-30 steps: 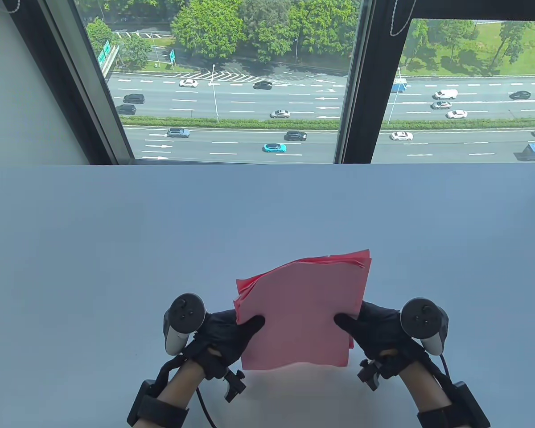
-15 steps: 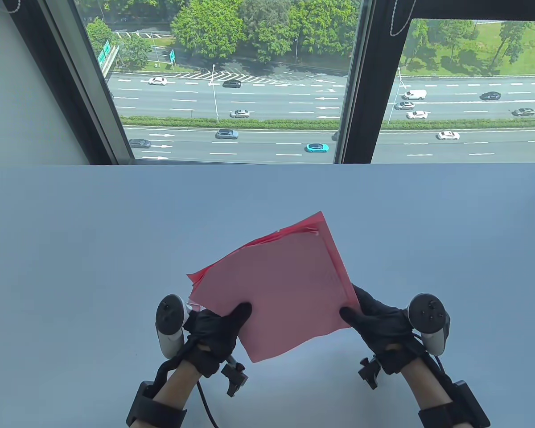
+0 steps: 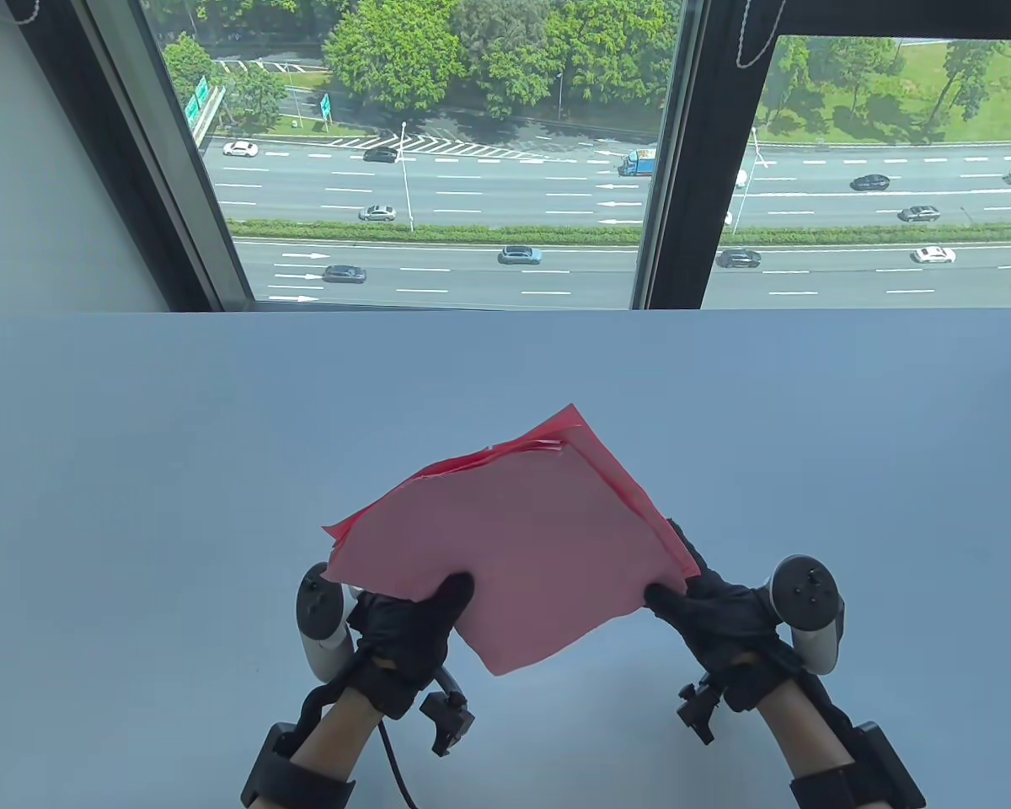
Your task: Clip paper with binder clip (Left hand to clip)
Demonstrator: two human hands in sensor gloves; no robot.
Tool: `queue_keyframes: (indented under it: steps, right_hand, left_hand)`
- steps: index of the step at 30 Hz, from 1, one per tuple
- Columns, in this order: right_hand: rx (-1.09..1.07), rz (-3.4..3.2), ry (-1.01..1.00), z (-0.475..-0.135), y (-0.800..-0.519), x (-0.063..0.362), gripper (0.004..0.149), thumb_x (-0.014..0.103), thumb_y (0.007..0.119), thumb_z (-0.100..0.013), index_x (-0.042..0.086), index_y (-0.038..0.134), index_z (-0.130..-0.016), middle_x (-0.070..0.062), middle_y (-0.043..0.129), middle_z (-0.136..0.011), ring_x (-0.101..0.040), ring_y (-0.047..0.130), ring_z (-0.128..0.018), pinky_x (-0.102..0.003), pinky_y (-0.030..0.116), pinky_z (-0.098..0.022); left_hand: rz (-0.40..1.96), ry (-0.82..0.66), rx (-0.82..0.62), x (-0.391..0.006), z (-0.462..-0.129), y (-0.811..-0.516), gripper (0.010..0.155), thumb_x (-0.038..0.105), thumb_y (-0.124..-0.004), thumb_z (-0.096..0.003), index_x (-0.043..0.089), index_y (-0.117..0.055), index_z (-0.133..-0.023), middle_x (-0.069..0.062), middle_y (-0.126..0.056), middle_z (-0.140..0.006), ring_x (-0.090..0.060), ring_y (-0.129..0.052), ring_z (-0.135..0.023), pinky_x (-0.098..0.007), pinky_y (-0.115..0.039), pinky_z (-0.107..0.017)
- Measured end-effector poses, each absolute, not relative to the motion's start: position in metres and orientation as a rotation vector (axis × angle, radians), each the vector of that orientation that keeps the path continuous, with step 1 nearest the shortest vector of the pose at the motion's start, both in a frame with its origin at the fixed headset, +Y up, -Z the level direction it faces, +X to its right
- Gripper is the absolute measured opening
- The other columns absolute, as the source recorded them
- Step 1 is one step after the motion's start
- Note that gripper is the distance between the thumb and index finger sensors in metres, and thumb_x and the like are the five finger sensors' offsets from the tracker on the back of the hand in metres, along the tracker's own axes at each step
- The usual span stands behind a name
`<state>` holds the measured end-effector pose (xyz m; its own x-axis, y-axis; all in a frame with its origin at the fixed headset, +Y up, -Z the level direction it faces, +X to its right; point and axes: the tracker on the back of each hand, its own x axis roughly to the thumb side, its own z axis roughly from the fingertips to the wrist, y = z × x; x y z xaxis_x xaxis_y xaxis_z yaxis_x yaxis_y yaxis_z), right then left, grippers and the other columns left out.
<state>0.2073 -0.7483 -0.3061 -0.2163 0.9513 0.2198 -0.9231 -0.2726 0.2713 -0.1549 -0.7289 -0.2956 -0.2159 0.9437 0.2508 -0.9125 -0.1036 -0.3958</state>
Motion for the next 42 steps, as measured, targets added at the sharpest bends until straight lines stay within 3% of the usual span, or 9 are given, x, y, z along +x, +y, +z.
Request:
queue_keyframes:
  steps: [6,11,17,27,32,42]
  right_hand:
    - [0.492,1.806,0.122,-0.296,-0.742,0.189,0.086,0.063,0.079,-0.043,0.013,0.052,-0.107,-0.016,0.083,-0.093,-0.048,0.087,-0.075,-0.064,0.072,-0.05]
    - [0.557,1.797,0.062,-0.289,-0.733,0.178,0.061,0.048,0.079,-0.046,0.023,0.069,-0.101,-0.012,0.091,-0.088,-0.045,0.09,-0.075,-0.063,0.073,-0.05]
    - [0.514,1.691,-0.037,-0.29,-0.724,0.19,0.051,0.037,0.08,-0.046,0.024,0.076,-0.096,-0.006,0.096,-0.083,-0.039,0.099,-0.066,-0.057,0.079,-0.047]
    - [0.463,1.673,0.056,-0.302,-0.729,0.207,0.046,0.031,0.081,-0.045,0.02,0.085,-0.09,-0.007,0.103,-0.068,-0.036,0.103,-0.057,-0.056,0.079,-0.046]
    - [0.43,1.697,0.09,-0.308,-0.734,0.218,0.046,0.03,0.081,-0.045,0.018,0.086,-0.089,-0.008,0.104,-0.066,-0.036,0.103,-0.056,-0.057,0.079,-0.046]
    - [0.364,1.733,0.07,-0.316,-0.739,0.233,0.046,0.03,0.082,-0.046,0.019,0.084,-0.091,-0.009,0.103,-0.068,-0.038,0.101,-0.058,-0.058,0.078,-0.047]
  left_hand:
    - [1.748,-0.572,-0.154,-0.144,-0.291,-0.733,0.05,0.043,-0.071,-0.0486,0.036,-0.082,-0.097,0.002,-0.096,-0.091,-0.029,-0.1,-0.073,-0.051,-0.081,-0.054]
    - [1.813,-0.567,-0.264,-0.132,-0.286,-0.74,0.051,0.045,-0.07,-0.0492,0.039,-0.078,-0.099,0.0,-0.085,-0.103,-0.032,-0.094,-0.083,-0.053,-0.078,-0.059]
    - [1.619,-0.554,-0.328,-0.131,-0.288,-0.745,0.051,0.046,-0.072,-0.0495,0.039,-0.078,-0.1,-0.003,-0.084,-0.104,-0.034,-0.093,-0.082,-0.055,-0.077,-0.059]
    - [1.651,-0.411,-0.101,-0.172,-0.304,-0.736,0.056,0.05,-0.076,-0.0482,0.032,-0.078,-0.101,-0.004,-0.088,-0.099,-0.034,-0.095,-0.078,-0.055,-0.077,-0.057]
    - [1.639,-0.322,0.001,-0.192,-0.309,-0.733,0.052,0.05,-0.078,-0.048,0.029,-0.085,-0.095,-0.005,-0.092,-0.095,-0.034,-0.097,-0.075,-0.055,-0.078,-0.055]
    - [1.491,-0.244,-0.007,-0.202,-0.314,-0.735,0.047,0.047,-0.08,-0.0471,0.025,-0.093,-0.087,-0.006,-0.096,-0.09,-0.035,-0.099,-0.072,-0.056,-0.078,-0.054]
